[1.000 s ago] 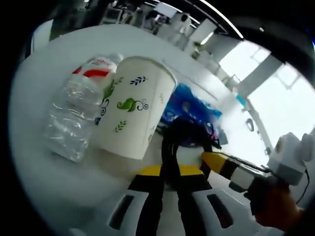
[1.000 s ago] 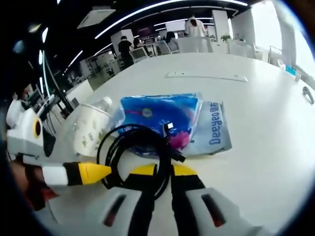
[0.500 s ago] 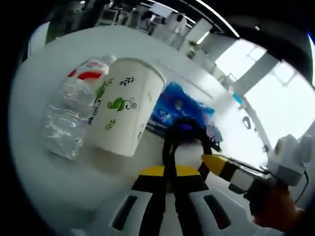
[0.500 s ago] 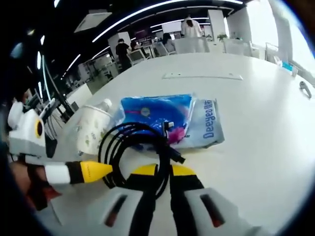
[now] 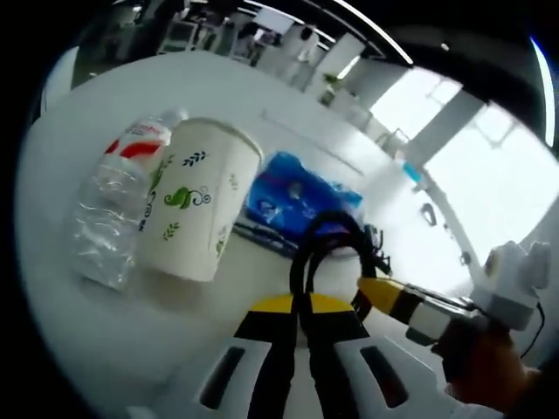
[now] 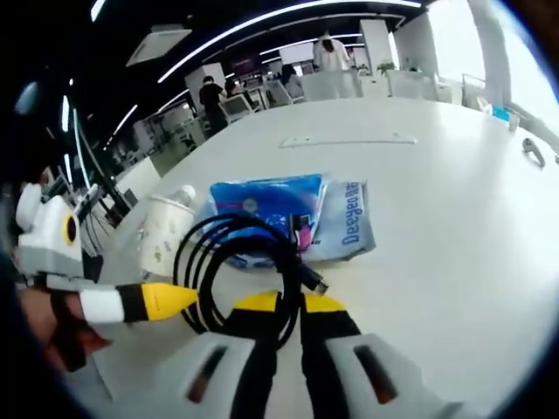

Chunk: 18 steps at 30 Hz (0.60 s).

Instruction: Arrange the tabletop items into an orderly group along one side of the table until the central work area is clear of visible clutter.

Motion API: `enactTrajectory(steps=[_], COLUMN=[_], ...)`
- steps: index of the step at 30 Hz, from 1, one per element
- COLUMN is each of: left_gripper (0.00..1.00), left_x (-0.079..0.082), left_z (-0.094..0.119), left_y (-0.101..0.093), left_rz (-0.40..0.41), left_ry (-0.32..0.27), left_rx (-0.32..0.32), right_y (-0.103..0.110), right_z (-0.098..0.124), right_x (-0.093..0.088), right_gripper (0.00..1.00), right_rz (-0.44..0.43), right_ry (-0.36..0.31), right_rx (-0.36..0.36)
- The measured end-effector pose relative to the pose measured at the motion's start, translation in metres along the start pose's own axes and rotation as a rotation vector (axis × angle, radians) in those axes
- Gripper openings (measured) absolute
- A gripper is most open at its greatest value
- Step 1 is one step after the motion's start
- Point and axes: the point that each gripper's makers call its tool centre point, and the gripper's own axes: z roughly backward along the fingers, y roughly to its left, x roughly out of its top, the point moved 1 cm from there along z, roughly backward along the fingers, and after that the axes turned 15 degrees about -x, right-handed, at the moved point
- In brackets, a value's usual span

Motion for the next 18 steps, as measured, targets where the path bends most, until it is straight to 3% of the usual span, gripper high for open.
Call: enactTrajectory(steps=[18], left_gripper=[0.0], left_x=[0.002], left_z=[-0.014], left_y=[-0.039], left_rz=[-0.074], left_ry=[0.028], left_rx=[-0.078], right_y=[-0.034], right_z=[0.022], right_x=[0.011], right_gripper=[0.05], right_rz=[-0.064], right_ry=[-0.034], right_rx=[-0.053])
